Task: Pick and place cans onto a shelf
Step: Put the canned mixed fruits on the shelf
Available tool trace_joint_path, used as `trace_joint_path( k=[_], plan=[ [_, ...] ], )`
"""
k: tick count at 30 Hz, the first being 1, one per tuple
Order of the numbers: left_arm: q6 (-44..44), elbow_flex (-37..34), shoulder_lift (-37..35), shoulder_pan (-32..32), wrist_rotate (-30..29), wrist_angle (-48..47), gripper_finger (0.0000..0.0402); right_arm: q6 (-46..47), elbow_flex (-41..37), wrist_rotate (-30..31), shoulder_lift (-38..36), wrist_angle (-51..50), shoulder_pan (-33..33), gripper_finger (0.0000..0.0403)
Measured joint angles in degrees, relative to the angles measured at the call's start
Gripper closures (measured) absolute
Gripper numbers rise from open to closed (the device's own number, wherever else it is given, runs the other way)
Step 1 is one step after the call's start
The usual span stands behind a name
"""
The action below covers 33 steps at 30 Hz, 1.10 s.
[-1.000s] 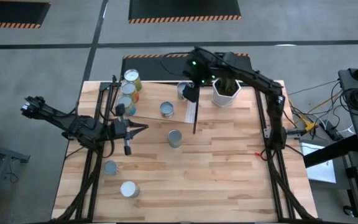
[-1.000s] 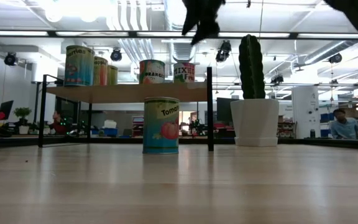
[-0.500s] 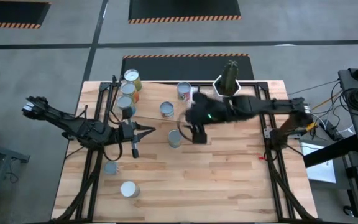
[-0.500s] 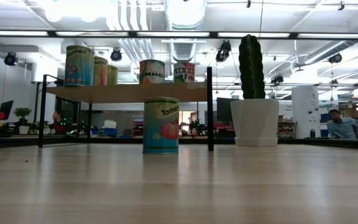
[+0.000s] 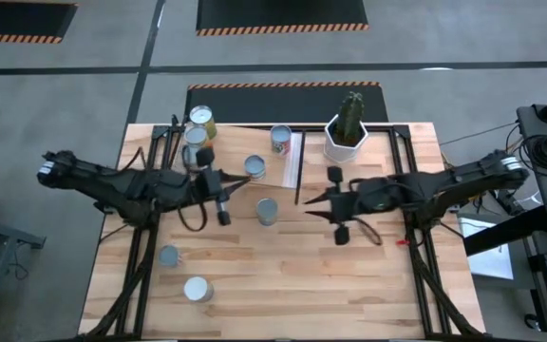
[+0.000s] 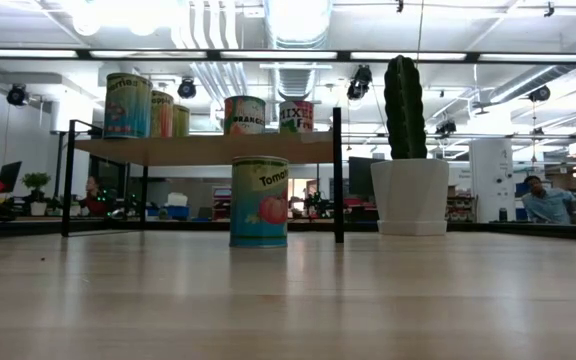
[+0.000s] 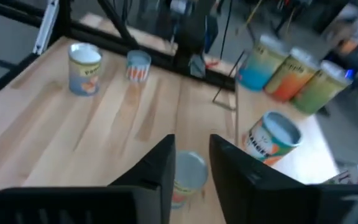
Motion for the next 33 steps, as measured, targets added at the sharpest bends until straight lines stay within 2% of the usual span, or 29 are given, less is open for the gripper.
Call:
trace_joint_path(
  k=[6,12,15,19,27,33],
  plan=[
    [-1.3,12.3,8.2,7.5,9.0,-12.5,0.0402,-6.4,-9.9,-1.9,-9.0,9.0,0.0,0.0363],
    [-0.8,21.1,16.4,14.7,12.4,-19.7,0.0402,-7.7,-13.7,-3.8,-16.7,8.8,0.0,0.0389],
    [-0.1,23.2,19.5,18.1,16.3,-20.2,0.0402,-8.2,-15.5,-6.6,-19.9,8.6,0.0,0.0393],
    [0.1,25.4,23.2,22.6,20.5,-20.1,0.0402,-7.9,-16.8,-6.7,-23.1,8.5,0.0,0.0394],
    [0.0,28.7,29.2,29.8,24.9,-19.5,0.0402,-8.9,-17.7,-6.6,-25.2,6.9,0.0,0.0394],
    [0.1,30.2,32.7,33.0,25.0,-20.0,0.0402,-9.0,-17.7,-6.6,-25.4,6.2,0.0,0.0394]
  ],
)
